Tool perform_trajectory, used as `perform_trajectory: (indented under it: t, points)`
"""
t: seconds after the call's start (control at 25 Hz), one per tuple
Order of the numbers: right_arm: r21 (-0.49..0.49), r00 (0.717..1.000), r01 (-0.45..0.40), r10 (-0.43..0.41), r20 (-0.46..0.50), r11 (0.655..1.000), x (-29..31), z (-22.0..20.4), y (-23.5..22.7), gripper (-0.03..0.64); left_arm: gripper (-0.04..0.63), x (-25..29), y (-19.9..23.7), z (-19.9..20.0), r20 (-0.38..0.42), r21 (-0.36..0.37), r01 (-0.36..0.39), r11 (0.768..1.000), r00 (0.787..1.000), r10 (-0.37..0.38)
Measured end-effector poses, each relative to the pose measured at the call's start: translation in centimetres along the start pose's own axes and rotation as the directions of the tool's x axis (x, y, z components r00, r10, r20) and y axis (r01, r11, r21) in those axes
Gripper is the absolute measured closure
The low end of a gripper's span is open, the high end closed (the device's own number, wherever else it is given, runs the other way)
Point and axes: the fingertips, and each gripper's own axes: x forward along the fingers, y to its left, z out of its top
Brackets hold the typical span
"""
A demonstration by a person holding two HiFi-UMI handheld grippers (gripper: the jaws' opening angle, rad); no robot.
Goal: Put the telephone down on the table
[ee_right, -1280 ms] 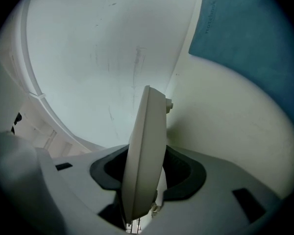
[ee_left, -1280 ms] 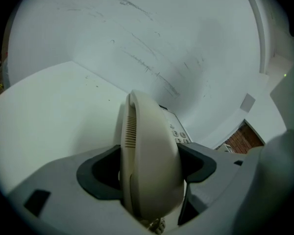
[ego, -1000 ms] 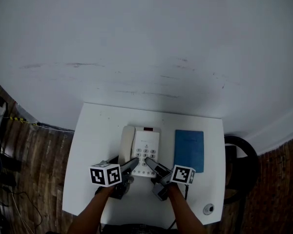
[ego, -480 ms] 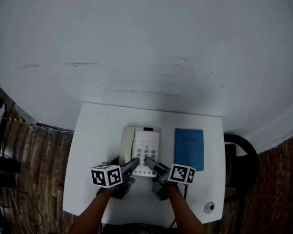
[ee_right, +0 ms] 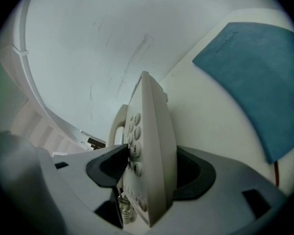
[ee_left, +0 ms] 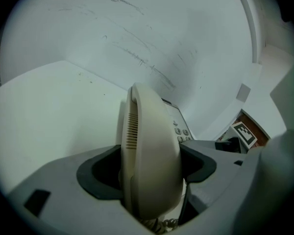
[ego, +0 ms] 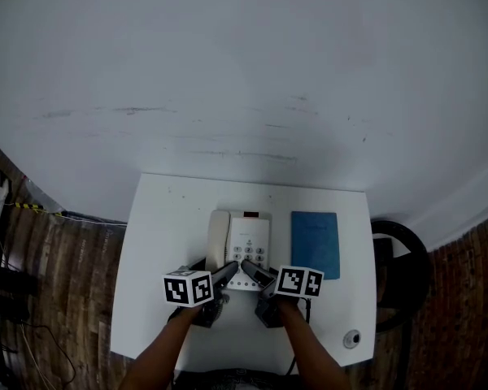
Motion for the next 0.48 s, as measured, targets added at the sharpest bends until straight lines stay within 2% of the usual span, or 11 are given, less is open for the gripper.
perform_trajectory:
  t: [0.48]
  points:
    - [-0.107,0.993,0.115,-0.112,0.026,0.988,-0.34,0.03,-0.32,0.329,0.241,0.02,-0.11,-0.21,0.0,0.011,-0.012,1.0,1.0,0.012]
